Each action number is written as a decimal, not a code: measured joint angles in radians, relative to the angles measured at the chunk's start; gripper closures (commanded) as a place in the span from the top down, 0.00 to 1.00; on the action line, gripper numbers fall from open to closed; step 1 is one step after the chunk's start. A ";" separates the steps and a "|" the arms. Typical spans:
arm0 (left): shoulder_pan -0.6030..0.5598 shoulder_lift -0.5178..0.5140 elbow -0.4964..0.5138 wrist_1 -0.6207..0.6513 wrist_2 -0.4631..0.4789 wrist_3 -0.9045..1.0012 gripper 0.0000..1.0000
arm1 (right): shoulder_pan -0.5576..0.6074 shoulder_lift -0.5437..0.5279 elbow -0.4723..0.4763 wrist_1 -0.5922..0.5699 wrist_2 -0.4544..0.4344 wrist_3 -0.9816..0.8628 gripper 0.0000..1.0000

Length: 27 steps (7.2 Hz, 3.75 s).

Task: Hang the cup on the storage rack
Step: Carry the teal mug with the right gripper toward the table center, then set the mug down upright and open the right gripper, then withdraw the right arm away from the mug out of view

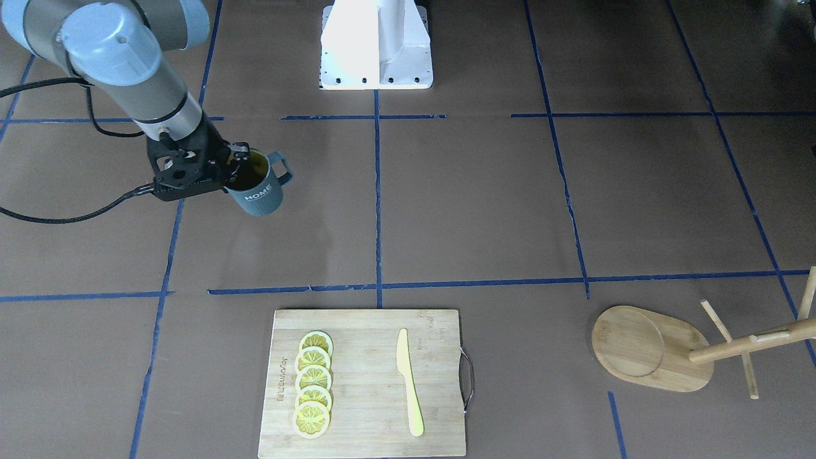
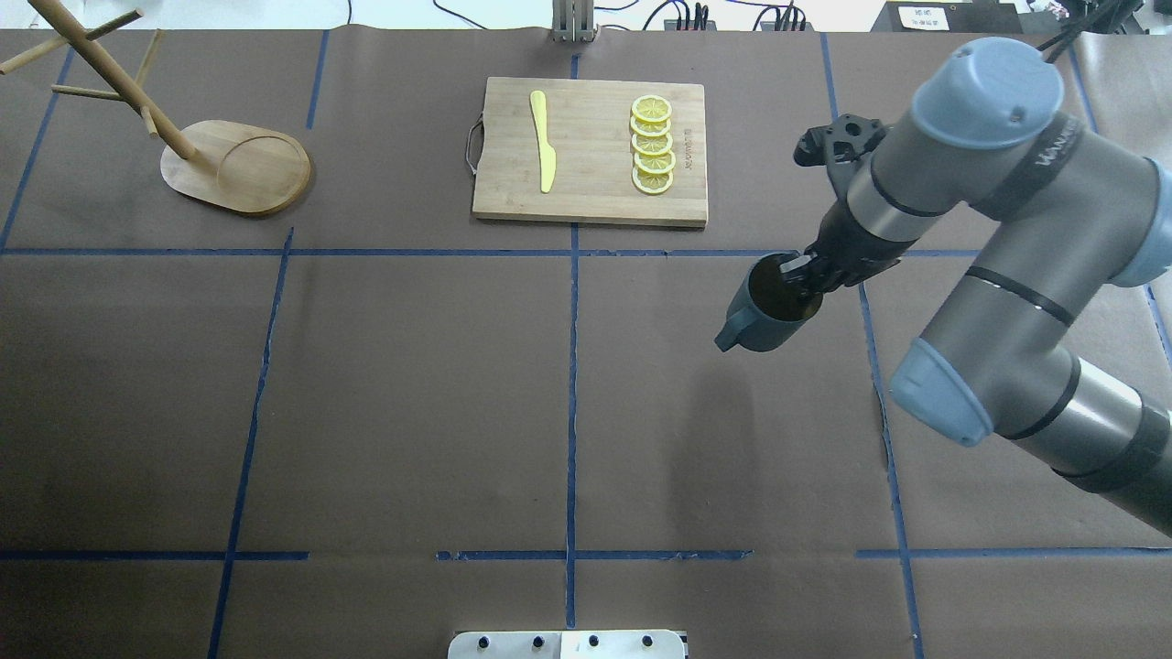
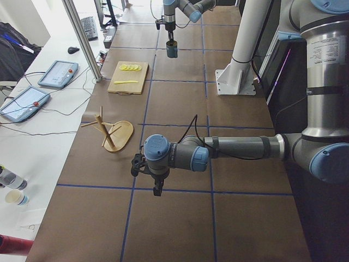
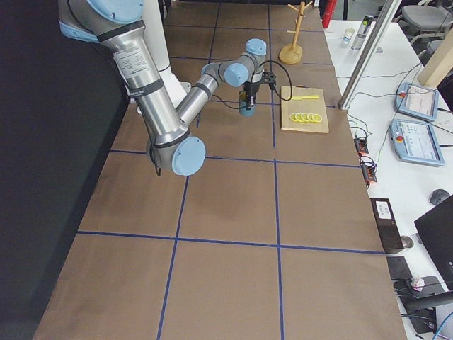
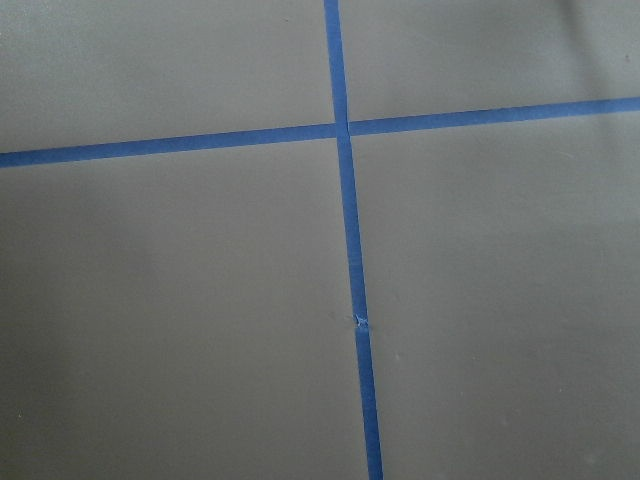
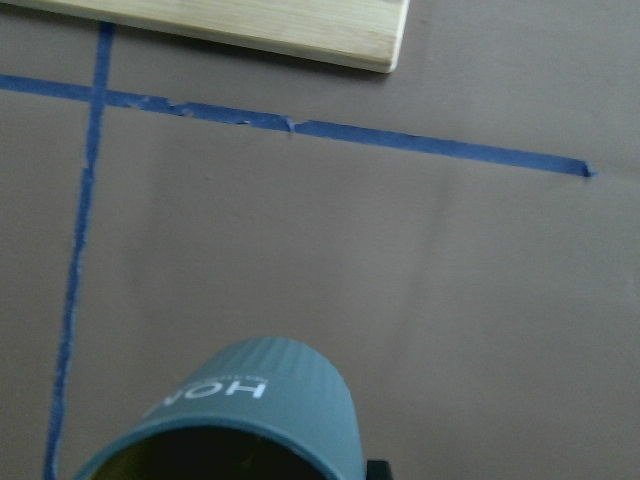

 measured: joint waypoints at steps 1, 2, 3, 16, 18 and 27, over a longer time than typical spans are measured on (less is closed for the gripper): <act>0.000 0.000 0.000 0.000 0.000 0.000 1.00 | -0.054 0.077 -0.059 -0.006 -0.041 0.090 0.00; 0.000 0.000 0.000 0.000 -0.001 0.000 1.00 | -0.100 0.119 -0.097 -0.006 -0.079 0.149 0.00; 0.000 0.000 0.000 0.000 -0.001 -0.001 1.00 | -0.138 0.139 -0.120 -0.002 -0.112 0.184 0.00; 0.000 0.003 0.002 0.001 -0.001 -0.001 1.00 | -0.152 0.160 -0.120 0.051 -0.149 0.243 1.00; 0.000 0.003 0.000 0.000 -0.001 0.000 1.00 | -0.040 0.138 -0.066 -0.014 -0.064 0.144 1.00; 0.000 -0.005 -0.013 -0.056 0.004 -0.007 1.00 | 0.646 -0.497 0.013 -0.027 0.223 -1.015 1.00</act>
